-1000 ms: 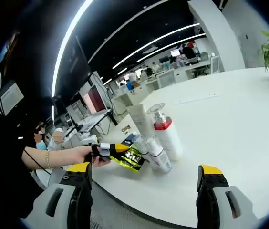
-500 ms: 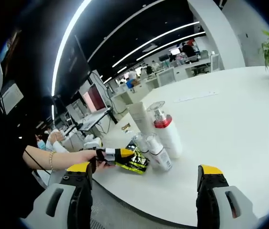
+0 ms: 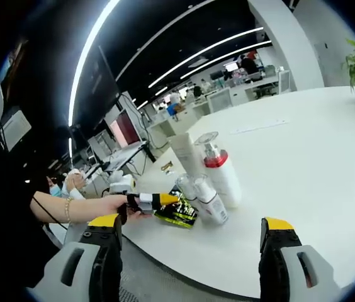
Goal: Arrange the skincare products in the storage area until every visible bottle or jar stands upright without overlapping.
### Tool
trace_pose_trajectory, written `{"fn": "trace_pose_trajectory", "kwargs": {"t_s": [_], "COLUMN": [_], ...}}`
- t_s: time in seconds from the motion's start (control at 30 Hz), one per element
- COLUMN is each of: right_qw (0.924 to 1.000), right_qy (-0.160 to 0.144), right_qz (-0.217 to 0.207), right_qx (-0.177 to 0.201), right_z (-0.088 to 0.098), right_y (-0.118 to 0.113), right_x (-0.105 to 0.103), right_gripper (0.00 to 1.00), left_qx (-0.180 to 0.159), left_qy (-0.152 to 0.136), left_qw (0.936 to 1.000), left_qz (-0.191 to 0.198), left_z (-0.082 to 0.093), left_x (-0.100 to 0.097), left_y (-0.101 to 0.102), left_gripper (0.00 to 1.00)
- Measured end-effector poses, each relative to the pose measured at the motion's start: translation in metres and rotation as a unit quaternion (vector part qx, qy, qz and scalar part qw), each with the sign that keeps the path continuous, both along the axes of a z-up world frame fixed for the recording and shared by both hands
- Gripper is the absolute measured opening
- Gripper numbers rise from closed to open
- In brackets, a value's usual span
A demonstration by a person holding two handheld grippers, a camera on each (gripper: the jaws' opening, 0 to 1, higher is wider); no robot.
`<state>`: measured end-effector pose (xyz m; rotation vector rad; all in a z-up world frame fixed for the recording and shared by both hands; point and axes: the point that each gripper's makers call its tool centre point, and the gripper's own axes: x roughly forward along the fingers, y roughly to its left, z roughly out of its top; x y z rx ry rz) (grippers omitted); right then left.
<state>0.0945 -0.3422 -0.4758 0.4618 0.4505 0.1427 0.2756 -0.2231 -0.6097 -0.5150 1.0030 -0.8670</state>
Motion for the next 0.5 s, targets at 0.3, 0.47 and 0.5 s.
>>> {"fn": "trace_pose_trajectory", "kwargs": {"t_s": [0.3,0.47,0.5], "right_qw": [1.0000,1.0000,1.0000], "right_qy": [0.000,0.001,0.001], "right_qz": [0.003,0.006,0.007], "right_qx": [-0.001,-0.003,-0.004], "right_z": [-0.0010,-0.0035,-0.0038], "right_y": [-0.0013,-0.0056,-0.0060], "right_x": [-0.0005,-0.0011,-0.0011], "right_gripper": [0.94,0.94,0.94], "left_qx": [0.039,0.052,0.053], "left_qy": [-0.048,-0.061,-0.065], "left_qw": [0.9978,0.9964,0.9961], "left_qz": [-0.023,-0.027,-0.028], "left_z": [0.0001,0.0025,0.0034], "left_x": [0.0057,0.0070,0.0076], "left_y": [0.0037,0.0072,0.0076], "left_gripper": [0.23,0.26,0.27]}}
